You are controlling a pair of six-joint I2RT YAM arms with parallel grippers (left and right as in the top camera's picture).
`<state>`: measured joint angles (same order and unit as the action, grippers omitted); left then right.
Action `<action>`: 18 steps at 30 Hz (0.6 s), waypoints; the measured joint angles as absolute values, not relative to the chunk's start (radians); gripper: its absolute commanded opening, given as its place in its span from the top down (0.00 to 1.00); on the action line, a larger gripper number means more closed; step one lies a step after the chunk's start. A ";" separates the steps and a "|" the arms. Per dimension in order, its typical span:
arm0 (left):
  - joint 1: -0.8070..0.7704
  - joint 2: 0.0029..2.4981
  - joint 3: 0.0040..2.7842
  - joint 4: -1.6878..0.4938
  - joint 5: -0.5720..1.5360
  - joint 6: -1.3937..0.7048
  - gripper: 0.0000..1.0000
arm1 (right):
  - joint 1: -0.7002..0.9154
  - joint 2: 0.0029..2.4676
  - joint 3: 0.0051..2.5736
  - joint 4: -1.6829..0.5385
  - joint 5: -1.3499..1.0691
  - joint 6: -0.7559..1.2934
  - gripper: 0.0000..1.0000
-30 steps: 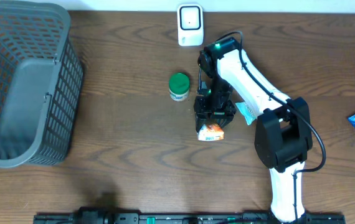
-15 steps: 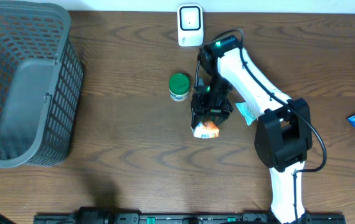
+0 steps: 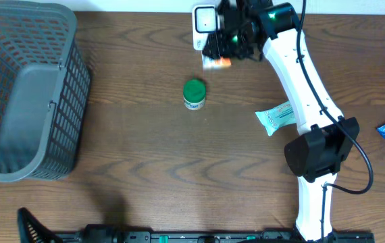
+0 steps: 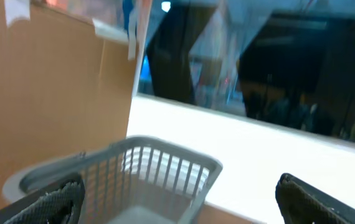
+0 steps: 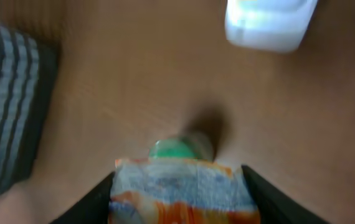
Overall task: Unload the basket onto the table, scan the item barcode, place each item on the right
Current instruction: 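Hold the orange packet up against the white scanner with right gripper, then carry the orange packet to the far right and release it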
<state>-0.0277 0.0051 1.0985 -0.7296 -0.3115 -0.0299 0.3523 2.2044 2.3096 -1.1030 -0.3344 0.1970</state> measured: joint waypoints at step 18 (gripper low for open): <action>-0.028 0.005 1.099 -0.965 -0.312 -0.030 0.02 | 0.360 2.455 2.263 -0.250 -0.017 0.173 0.55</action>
<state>-0.0277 0.0051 1.0988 -0.9649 -0.3122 -0.0296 0.3599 2.4550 2.2631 -0.2501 -0.0166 0.1730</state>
